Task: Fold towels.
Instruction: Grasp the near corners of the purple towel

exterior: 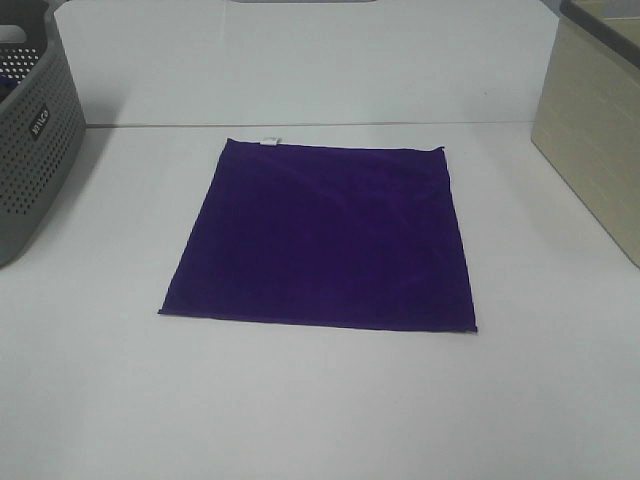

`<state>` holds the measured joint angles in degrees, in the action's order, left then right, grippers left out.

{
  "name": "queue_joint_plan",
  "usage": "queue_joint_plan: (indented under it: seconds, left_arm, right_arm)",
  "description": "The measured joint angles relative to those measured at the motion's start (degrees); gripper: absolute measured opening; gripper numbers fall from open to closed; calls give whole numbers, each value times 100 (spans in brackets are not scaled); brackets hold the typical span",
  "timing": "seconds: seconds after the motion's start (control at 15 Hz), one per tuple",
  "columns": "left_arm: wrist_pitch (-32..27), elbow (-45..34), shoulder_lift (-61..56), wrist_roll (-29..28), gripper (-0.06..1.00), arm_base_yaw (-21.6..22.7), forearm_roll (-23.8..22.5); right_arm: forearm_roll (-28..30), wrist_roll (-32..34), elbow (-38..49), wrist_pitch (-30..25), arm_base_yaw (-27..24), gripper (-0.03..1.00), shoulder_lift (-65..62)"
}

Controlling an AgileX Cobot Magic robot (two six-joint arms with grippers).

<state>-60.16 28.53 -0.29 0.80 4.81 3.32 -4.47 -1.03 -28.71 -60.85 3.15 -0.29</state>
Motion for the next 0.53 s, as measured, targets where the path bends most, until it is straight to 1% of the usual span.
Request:
queue_joint_plan:
  seconds: [0.53]
  left_arm:
    - [0,0,0,0,99,0,0]
  right_arm:
    - [0,0,0,0,0,79,0]
